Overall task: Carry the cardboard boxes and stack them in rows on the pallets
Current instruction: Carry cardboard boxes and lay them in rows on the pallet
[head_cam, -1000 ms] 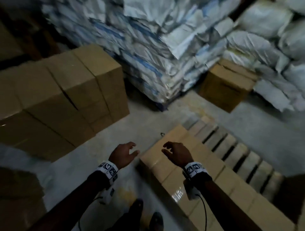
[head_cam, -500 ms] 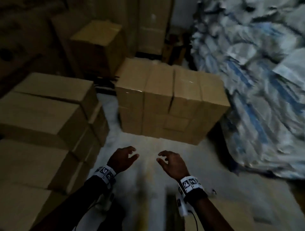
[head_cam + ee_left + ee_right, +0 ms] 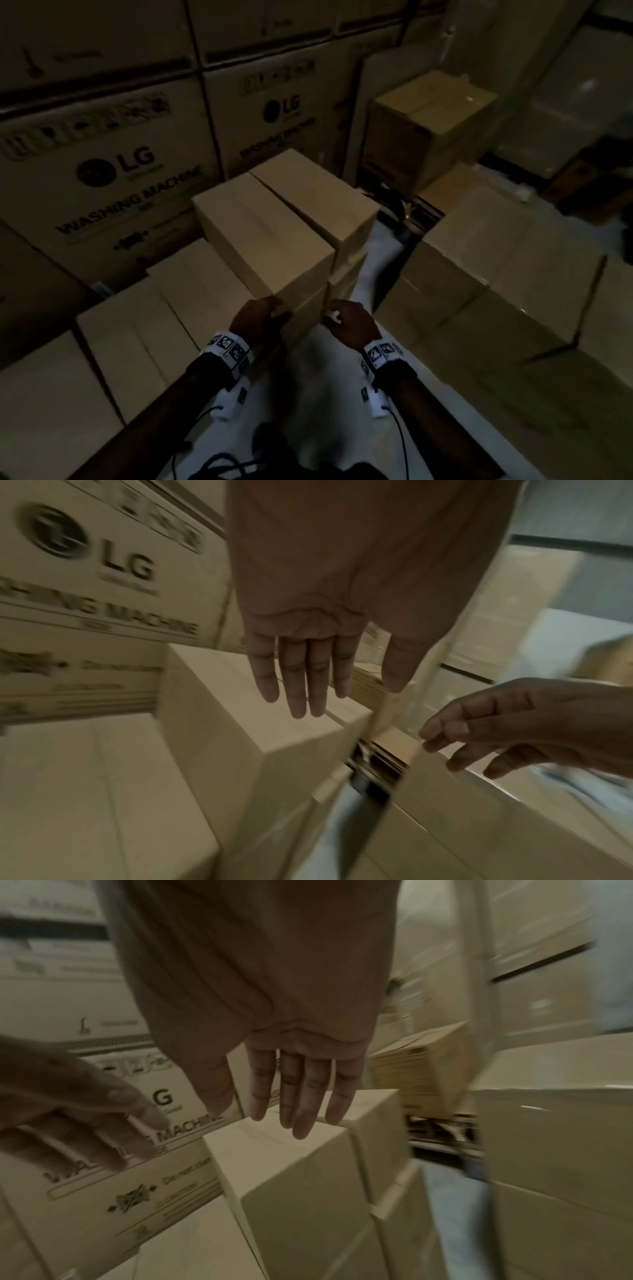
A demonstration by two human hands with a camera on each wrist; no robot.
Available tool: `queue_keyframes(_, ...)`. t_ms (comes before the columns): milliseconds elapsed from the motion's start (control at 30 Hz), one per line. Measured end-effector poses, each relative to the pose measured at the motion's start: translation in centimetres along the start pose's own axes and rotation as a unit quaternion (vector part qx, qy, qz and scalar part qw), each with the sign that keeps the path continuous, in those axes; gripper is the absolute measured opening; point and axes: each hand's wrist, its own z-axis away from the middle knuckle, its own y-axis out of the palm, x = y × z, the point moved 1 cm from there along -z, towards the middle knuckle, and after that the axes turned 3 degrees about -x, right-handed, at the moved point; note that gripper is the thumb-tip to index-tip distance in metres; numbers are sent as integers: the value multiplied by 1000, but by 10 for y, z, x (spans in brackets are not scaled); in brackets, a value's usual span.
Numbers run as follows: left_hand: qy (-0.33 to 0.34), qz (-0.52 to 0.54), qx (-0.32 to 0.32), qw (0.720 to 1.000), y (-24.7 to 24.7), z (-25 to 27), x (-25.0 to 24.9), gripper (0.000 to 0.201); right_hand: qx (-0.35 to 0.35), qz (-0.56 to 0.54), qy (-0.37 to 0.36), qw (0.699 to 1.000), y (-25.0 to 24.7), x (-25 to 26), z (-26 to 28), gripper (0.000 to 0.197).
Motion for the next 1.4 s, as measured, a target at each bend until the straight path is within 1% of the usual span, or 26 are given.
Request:
queue_keyframes(67,-39,7,-5,999,-12,-21,9,52,28,34,-21,999,-12,4,-47,40)
queue_keyframes(200,-134,50,1,990,-12,-66,22,57,83,92,-64,990,-36,4,-130,41)
queue_keyframes(233,-164,64,1,984,-9,-80,24,59,103,108,-65,987,-41,1,-155,45)
queue_keyframes(300,-221,90,-4,971,0,-103,28,65,107,100,-85,986,-41,-13,-208,73)
queue_keyframes(333,-244,104,-9,964,3,-112,28,67,110,92,-83,986,-42,-17,-228,83)
queue_keyframes(367,-265,118,-17,957,7,-122,29,70,117,82,-70,987,-42,-21,-247,82)
queue_keyframes(433,-305,148,-43,940,14,-141,29,77,107,98,-55,988,-49,-25,-272,69)
queue_keyframes(467,-326,160,-58,930,17,-151,26,80,108,102,-52,988,-55,-26,-284,70)
queue_keyframes(567,-364,174,-68,912,26,-164,18,78,117,64,-25,991,-57,-46,-309,77)
queue_keyframes(600,-369,180,-71,909,29,-166,14,75,124,54,-28,990,-56,-54,-314,78)
queue_keyframes(700,-390,187,-84,898,42,-172,1,73,175,52,-57,982,-51,-77,-330,84)
queue_keyframes(800,-420,191,-72,885,53,-177,-9,80,236,46,-70,968,-48,-87,-339,89)
queue_keyframes(900,-442,209,-63,870,55,-185,-12,88,267,45,-70,960,-47,-84,-348,90)
queue_keyframes(1000,-456,221,-68,859,55,-196,-7,89,265,38,-71,961,-45,-78,-359,94)
queue_keyframes(1100,-450,207,-72,865,59,-214,4,90,271,8,-50,961,-41,-73,-369,96)
queue_keyframes(1200,-451,225,-94,859,73,-230,19,97,269,-25,-48,962,-33,-71,-374,103)
queue_keyframes(1300,-456,229,-152,847,80,-240,29,99,246,-50,-48,967,-20,-71,-379,111)
queue_keyframes(1367,-454,234,-203,835,79,-241,30,97,220,-44,-49,973,-16,-71,-378,112)
queue_keyframes(1400,-448,230,-225,834,80,-243,32,97,208,-43,-48,976,-13,-72,-379,110)
